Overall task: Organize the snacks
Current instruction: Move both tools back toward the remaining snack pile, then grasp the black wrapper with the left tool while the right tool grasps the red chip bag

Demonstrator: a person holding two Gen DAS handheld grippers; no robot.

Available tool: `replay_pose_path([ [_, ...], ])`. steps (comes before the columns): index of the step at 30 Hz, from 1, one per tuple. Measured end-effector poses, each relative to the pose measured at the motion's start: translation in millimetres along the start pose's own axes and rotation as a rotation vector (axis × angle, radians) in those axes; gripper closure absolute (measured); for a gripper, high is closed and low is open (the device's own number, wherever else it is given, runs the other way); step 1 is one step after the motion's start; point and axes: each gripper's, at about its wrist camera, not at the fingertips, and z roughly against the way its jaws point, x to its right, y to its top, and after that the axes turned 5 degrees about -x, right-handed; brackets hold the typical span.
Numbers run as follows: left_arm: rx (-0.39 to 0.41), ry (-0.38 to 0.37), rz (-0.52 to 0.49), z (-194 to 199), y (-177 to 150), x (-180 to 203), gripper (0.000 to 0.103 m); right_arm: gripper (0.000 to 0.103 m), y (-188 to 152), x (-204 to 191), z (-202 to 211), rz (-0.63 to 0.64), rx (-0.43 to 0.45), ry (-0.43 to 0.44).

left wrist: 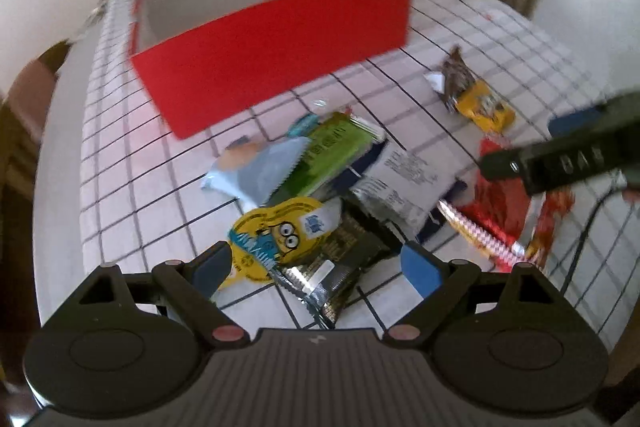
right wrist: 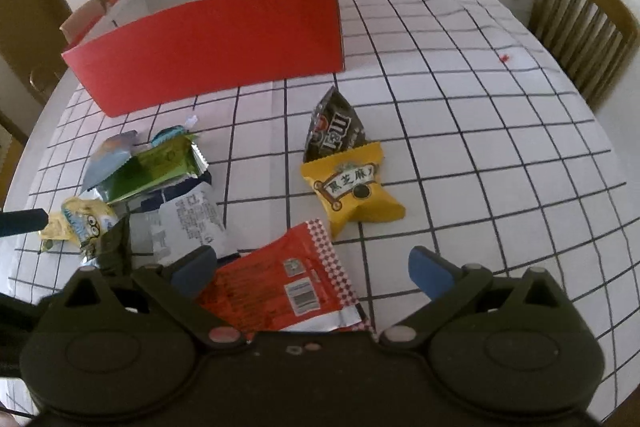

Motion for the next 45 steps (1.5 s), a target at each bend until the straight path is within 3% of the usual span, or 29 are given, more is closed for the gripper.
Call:
replay_pose_path([
  [6, -0.037, 0.008, -0.063, -18.7, 6.1, 4.1, 0.011, 0.000, 5.0, -4.3, -8.0, -0.044, -0.001, -0.039],
  [13, -0.078, -0.005, -0.112, -27.8, 5.7, 11.2, 0.034, 0.001, -0.3, -10.3, -13.1, -0.005, -0.021, -0.073],
  [17, -0.097, -0.027, -0.102, -30.4, 4.1, 10.5, 0.042, 0.001, -11.3, -8.0, -5.4, 0.032, -0.025, -0.069],
  [22, -0.116, -0.031, -0.049, -31.1, 3.5, 7.2, 0.043, 0.001, -29.1, 1.2, 5.9, 0.085, -0.031, -0.083],
  [28, -0.127, -0.042, 0.006, -30.9, 1.4, 5.0, 0.044, 0.001, -47.1, 14.1, 16.2, 0.046, -0.056, -0.083],
  [34, -0.132, -0.064, 0.041, -30.1, 1.4, 4.6, 0.057, 0.001, -60.9, 16.5, 17.5, 0.008, -0.109, -0.109],
  [39, -0.140, -0.068, 0.065, -29.3, 1.5, 6.4, 0.063, 0.014, -67.6, 17.8, 19.4, -0.008, -0.110, -0.125],
  [45, -0.146, -0.064, 0.111, -28.0, 0.4, 6.2, 0.066, 0.029, -67.9, 16.0, 27.8, 0.011, -0.074, -0.066],
])
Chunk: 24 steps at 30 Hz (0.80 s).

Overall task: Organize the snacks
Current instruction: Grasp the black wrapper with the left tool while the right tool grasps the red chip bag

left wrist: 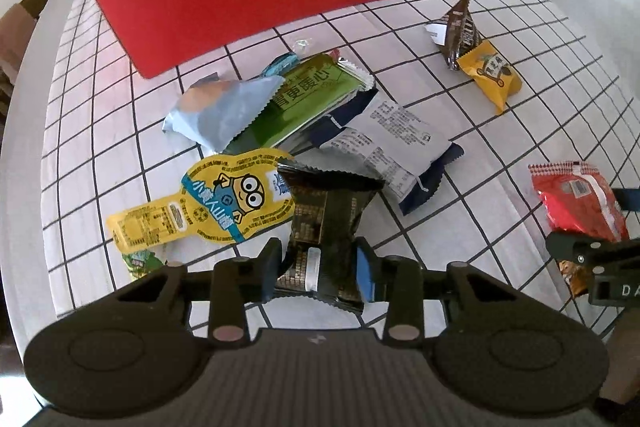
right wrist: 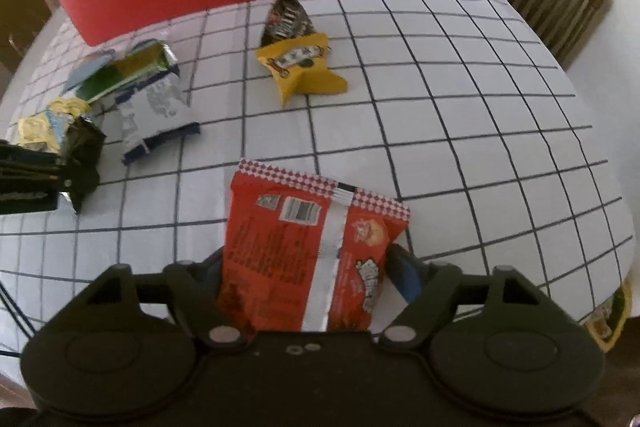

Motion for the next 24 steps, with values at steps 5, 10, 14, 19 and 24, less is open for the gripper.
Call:
replay_pose_path([
  [5, -0.011, -0.027, 0.068, 2.6, -1.2, -6.0, 0.070, 0.029, 4.9, -2.5, 4.1, 0.010, 0.031, 0.020],
  [10, -0.009, -0.049, 0.141, 7.8, -3.4, -12.6, 0.071, 0.029, 10.2, -0.7, 14.7, 0.015, 0.070, 0.033],
  [14, 0.007, -0.069, 0.187, 20.0, -5.4, -18.5, 0.071, 0.029, 20.1, -0.9, 24.5, 0.028, 0.107, 0.044],
  [19, 0.039, -0.079, 0.234, 40.2, -0.4, -26.5, 0.071, 0.029, 39.1, -6.9, 40.3, 0.059, 0.164, 0.060],
  [24, 0.083, -0.077, 0.284, 61.7, 12.0, -36.4, 0.071, 0.029, 64.5, -14.4, 59.2, 0.101, 0.235, 0.079],
])
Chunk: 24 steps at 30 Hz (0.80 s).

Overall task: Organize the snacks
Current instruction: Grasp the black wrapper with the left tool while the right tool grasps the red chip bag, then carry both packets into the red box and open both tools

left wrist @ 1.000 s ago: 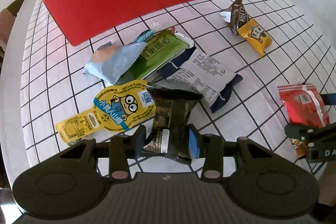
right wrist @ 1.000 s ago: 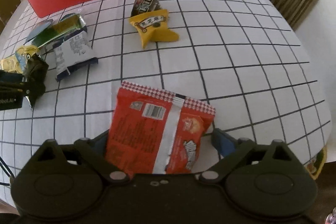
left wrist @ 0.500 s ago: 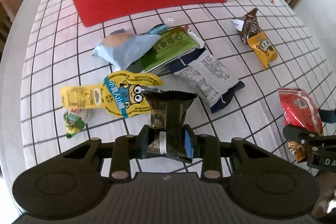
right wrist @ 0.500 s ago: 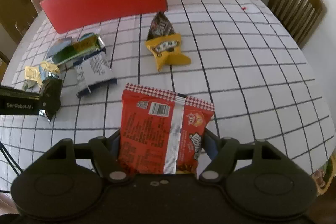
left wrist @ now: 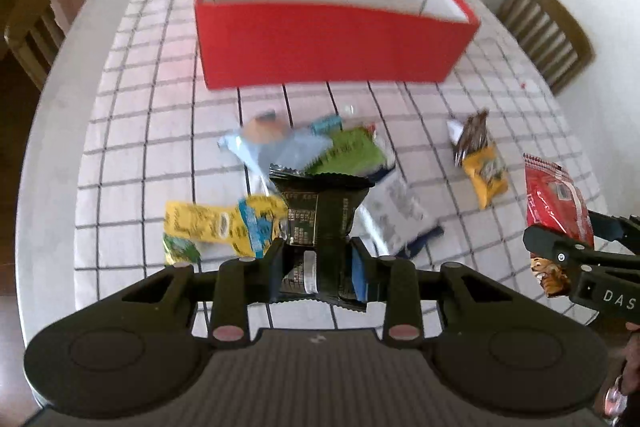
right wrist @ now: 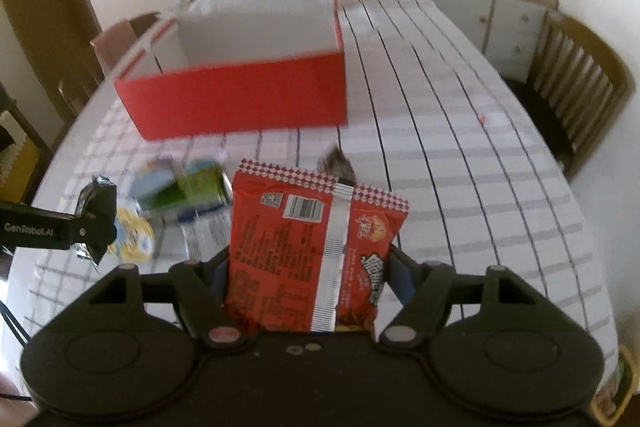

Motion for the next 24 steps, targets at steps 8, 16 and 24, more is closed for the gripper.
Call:
replay_pose_path([
  [8, 0.081, 0.010, 0.031, 31.6, 36.5, 1.9, 0.071, 0.029, 55.5, -11.1, 8.5, 0.078, 0.094, 0.022],
  [16, 0.158, 0.026, 0.020, 50.1, 82.9, 11.1, 0.070, 0.029, 112.3, -20.7, 6.7, 0.120, 0.138, 0.067],
  [24, 0.172, 0.052, 0.018, 47.2, 135.9, 13.9, 0.070, 0.029, 162.8, -18.1, -18.0, 0.142, 0.138, 0.077],
])
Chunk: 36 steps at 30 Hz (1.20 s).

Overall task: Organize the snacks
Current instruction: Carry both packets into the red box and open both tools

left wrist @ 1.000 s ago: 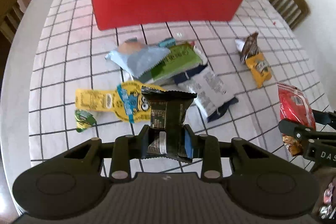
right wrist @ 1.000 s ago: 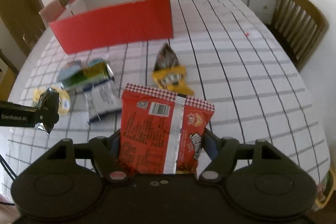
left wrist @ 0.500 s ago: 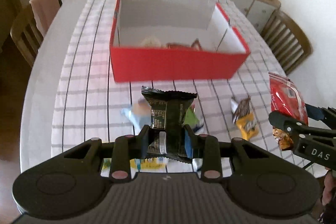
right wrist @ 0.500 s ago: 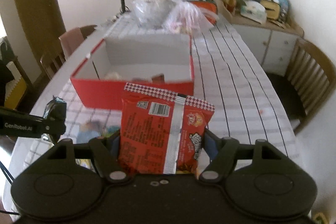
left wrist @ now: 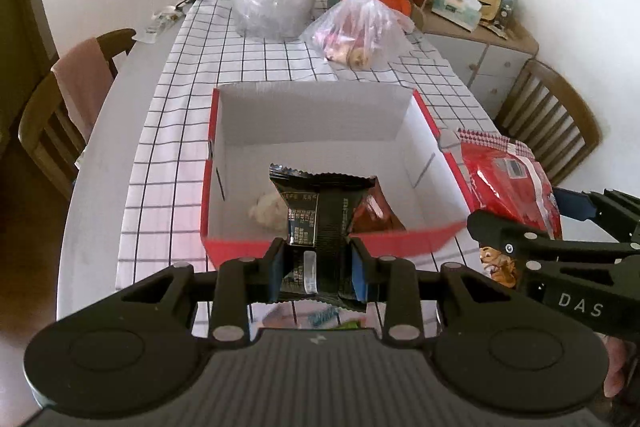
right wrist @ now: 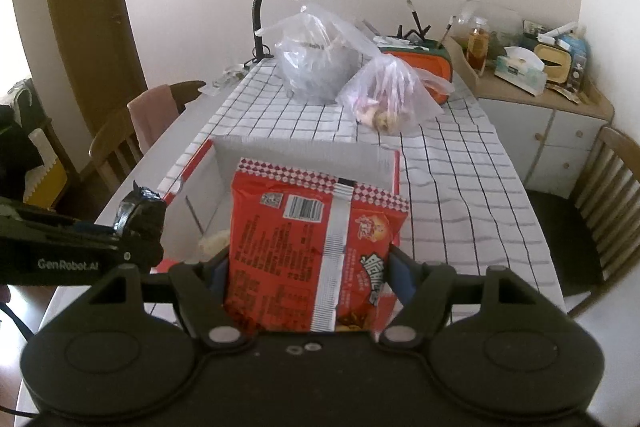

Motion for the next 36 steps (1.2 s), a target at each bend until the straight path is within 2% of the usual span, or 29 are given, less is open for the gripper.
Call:
replay_pose_path([
  [11, -0.054, 0.059, 0.035, -47.2, 59.4, -12.7, 0.070, 0.029, 34.9, 6.7, -64.8, 0.046, -0.052, -0.032],
  [18, -0.110, 0.102, 0.037, -88.0, 81.7, -22.2, 0.070, 0.029, 44.7, 2.3, -113.2, 0.107, -0.133, -0.010],
  [26, -0.190, 0.126, 0.037, -131.0, 93.1, -27.6, 0.070, 0.029, 36.8, -13.8, -159.8, 0.207, -0.234, -0.014],
  [36, -0.278, 0.142, 0.018, -165.2, 86.8, -28.3, 0.070, 0.029, 26.9, -21.6, -177.5, 0.238, -0.296, -0.013],
])
